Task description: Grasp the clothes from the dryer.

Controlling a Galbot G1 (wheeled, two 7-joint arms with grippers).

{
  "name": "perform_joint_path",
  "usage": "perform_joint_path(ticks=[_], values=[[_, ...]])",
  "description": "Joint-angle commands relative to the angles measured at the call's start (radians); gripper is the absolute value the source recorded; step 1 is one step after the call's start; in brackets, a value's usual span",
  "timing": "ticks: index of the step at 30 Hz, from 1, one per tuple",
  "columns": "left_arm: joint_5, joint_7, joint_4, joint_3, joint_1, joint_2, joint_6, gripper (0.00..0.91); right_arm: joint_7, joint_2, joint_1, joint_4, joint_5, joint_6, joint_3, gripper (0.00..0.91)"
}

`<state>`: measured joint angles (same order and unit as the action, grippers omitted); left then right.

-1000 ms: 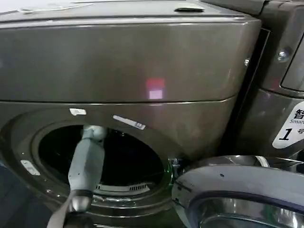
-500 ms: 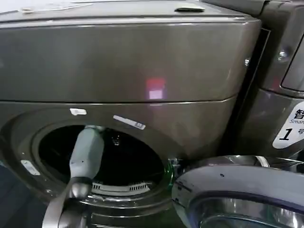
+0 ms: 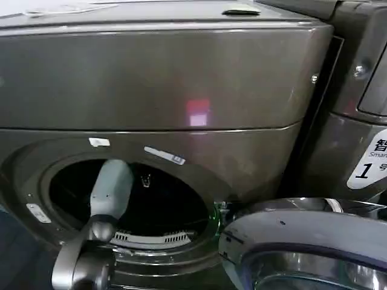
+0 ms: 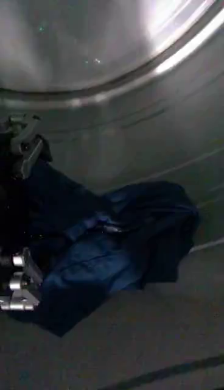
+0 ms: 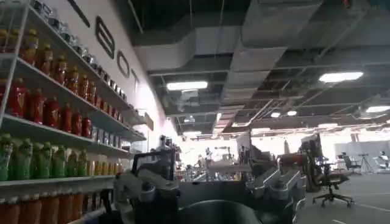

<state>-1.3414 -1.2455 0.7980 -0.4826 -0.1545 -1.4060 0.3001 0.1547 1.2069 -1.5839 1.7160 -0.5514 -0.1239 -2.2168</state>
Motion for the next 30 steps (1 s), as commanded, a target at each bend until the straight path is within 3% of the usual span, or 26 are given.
perform_joint_path(ticks=[1,26,27,28,30], values=[[0.044,0.102,-0.123,0.020,0.015,0.000,0.019,0.907,0.000,0.000,0.003,0.000,-0.002,0.001,-0.001,0.907],[0.077,0.100,-0.289,0.010,0.016,0.006,-0.024,0.887,-0.005,0.014,0.007,0.024,0.000,0.002,0.015,0.907],[0.074,0.098,-0.292,0.003,0.015,0.006,-0.016,0.125,-0.005,0.015,0.007,0.025,-0.001,0.002,0.016,0.907],[0.080,0.098,-0.293,0.003,0.015,0.007,-0.015,0.023,-0.005,0.016,0.007,0.027,-0.001,0.002,0.017,0.907],[0.083,0.091,-0.293,0.004,0.010,0.008,-0.011,0.000,-0.005,0.018,0.007,0.030,-0.002,0.001,0.018,0.907]])
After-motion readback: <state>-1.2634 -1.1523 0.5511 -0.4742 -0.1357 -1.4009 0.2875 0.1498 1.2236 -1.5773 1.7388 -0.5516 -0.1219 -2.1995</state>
